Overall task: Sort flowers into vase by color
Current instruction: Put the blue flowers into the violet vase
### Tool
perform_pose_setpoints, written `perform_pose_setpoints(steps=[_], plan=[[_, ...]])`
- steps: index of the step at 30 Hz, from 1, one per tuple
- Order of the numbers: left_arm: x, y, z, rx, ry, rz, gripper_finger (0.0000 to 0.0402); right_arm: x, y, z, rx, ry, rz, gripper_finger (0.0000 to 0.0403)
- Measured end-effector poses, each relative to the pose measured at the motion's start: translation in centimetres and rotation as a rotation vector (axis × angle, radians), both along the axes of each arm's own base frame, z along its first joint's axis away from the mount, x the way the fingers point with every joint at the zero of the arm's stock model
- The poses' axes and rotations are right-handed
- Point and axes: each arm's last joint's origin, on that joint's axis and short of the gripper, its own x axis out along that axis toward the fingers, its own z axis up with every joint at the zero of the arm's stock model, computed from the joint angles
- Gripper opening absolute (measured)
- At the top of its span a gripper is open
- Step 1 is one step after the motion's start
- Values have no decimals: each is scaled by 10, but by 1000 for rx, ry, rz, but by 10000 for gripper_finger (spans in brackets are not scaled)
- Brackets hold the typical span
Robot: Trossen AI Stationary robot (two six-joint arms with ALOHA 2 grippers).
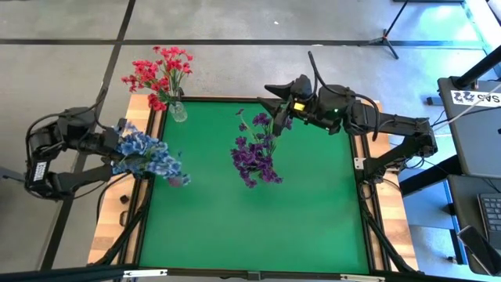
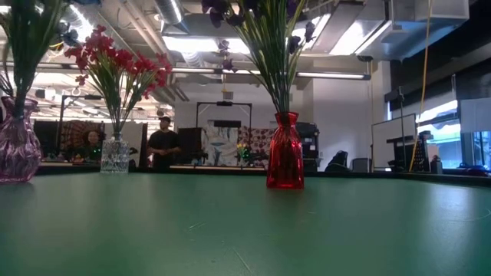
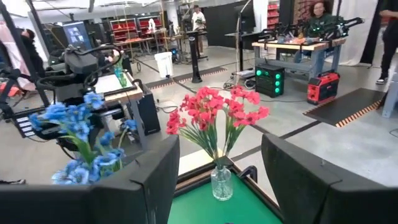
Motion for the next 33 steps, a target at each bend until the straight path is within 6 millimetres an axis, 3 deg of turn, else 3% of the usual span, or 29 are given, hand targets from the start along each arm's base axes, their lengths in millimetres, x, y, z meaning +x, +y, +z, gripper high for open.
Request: perform_pose_setpoints(steps=[12,21,26,33], plan=[[0,-1,-1,-38,-10,-73,5,0,-1,0,0,0,-32,225],[3,4,-28,-23,56,-1,5,0,-1,0,0,0,-41,225],[0,2,-24,11,-41,16,5,-1,-1,0,0,0,-52,225],[-2,1,-22,-3,-50,24,5,-1,-1,0,1,-1,-57,225]])
